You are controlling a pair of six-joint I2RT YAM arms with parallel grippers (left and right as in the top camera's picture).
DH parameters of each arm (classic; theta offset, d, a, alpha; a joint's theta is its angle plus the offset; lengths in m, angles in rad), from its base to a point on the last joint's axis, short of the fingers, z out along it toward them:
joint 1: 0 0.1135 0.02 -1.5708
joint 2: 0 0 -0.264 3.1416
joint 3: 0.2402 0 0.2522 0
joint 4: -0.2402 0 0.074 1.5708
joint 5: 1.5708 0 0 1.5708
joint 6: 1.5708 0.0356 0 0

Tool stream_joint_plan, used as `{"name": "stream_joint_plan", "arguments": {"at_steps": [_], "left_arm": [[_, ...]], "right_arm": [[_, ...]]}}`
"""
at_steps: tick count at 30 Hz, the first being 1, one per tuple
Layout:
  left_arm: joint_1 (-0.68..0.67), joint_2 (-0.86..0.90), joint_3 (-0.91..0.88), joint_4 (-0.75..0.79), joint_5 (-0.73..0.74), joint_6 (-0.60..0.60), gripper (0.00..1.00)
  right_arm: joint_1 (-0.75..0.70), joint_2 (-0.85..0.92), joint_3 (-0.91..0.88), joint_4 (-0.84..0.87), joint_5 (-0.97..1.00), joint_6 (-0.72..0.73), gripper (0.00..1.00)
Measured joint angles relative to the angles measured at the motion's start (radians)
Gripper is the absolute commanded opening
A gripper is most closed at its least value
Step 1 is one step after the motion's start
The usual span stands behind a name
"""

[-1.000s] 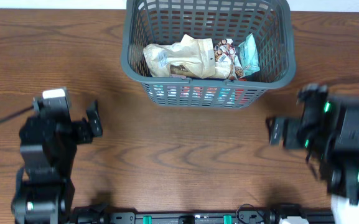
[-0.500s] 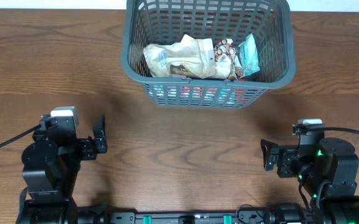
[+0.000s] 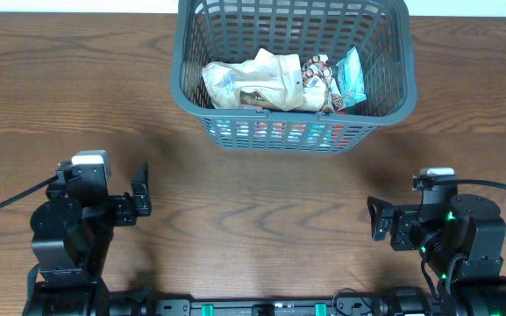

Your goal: Pack container

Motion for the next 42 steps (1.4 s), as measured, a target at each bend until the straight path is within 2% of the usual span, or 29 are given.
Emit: {"name": "stream_joint_plan", "arguments": {"at_steps": [12, 16, 21, 26, 32, 37, 42], "left_arm": [[0.000, 0.000, 0.000, 0.000, 0.000, 0.000, 0.99], [0.000, 0.000, 0.000, 0.000, 0.000, 0.000, 0.99], [0.000, 0.000, -0.001, 0.000, 0.000, 0.000, 0.99], [0.000, 0.000, -0.002, -0.002, 0.000, 0.000, 0.99], [0.000, 0.000, -0.003, -0.003, 0.000, 0.000, 0.99], [0.000, 0.000, -0.003, -0.003, 0.000, 0.000, 0.98], [0.000, 0.000, -0.003, -0.003, 0.000, 0.000, 0.99]], "right_arm": [[0.000, -0.001, 0.000, 0.003, 0.005, -0.001, 0.99], [0.000, -0.050, -0.010, 0.045, 0.030, -0.002, 0.99], [-0.002, -0.212, -0.111, 0.231, 0.043, -0.005, 0.99], [-0.002, -0.367, -0.348, 0.468, 0.048, 0.004, 0.99], [-0.002, -0.475, -0.603, 0.768, 0.048, 0.024, 0.99], [-0.002, -0.542, -0.722, 0.907, 0.052, 0.027, 0.99], [0.011, -0.562, -0.792, 0.947, 0.079, 0.026, 0.99]]}}
